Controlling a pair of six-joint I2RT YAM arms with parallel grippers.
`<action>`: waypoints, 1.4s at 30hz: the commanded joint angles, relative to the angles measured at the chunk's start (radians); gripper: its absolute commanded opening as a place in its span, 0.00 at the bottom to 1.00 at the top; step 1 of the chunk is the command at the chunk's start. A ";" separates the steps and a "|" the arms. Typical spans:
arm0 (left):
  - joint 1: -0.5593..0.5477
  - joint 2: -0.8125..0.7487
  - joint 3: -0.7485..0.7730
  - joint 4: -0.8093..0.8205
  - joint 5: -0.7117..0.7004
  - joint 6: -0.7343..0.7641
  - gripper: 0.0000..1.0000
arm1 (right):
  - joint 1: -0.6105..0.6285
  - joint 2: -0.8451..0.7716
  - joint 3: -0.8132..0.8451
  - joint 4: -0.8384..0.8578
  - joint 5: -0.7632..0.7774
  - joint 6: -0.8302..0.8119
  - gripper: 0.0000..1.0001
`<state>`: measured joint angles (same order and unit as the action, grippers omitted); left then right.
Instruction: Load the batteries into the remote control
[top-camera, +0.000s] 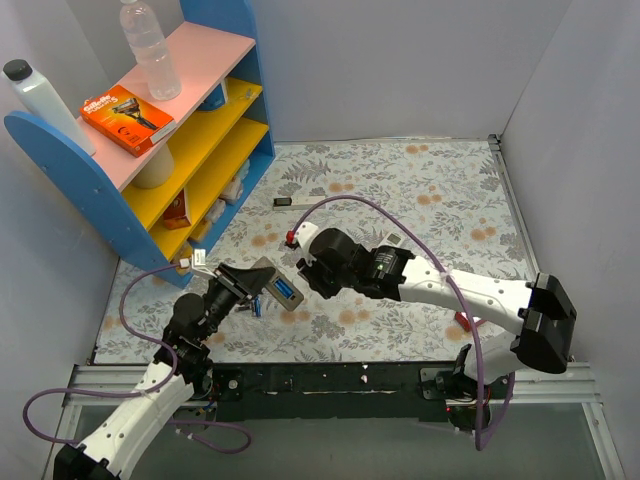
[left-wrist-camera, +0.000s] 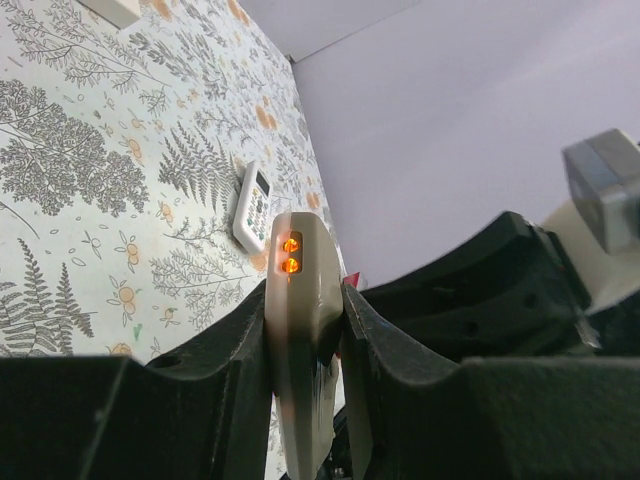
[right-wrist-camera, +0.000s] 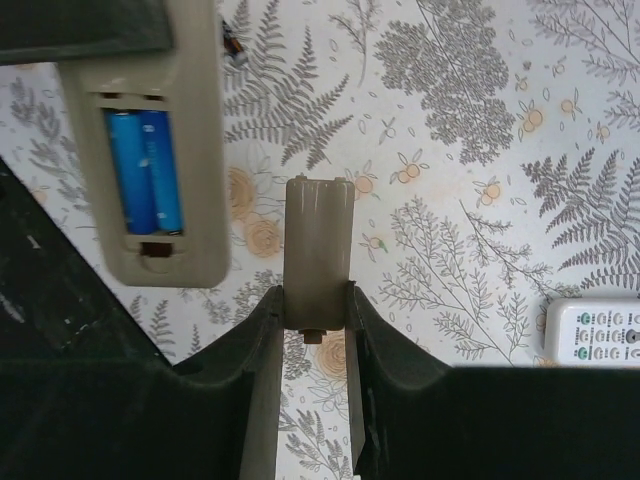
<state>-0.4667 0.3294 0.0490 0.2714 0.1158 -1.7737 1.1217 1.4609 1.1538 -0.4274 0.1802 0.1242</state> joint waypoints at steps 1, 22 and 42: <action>-0.001 -0.015 -0.074 0.060 -0.021 -0.029 0.00 | 0.058 -0.050 0.084 -0.057 0.044 0.005 0.20; -0.001 0.132 -0.152 0.293 -0.015 -0.108 0.00 | 0.128 0.114 0.362 -0.235 0.045 0.000 0.20; -0.003 0.249 -0.176 0.365 -0.002 -0.228 0.00 | 0.127 0.320 0.541 -0.413 0.076 -0.031 0.21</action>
<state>-0.4667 0.5941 0.0399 0.5426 0.0937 -1.9621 1.2457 1.7401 1.6394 -0.7925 0.2668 0.1009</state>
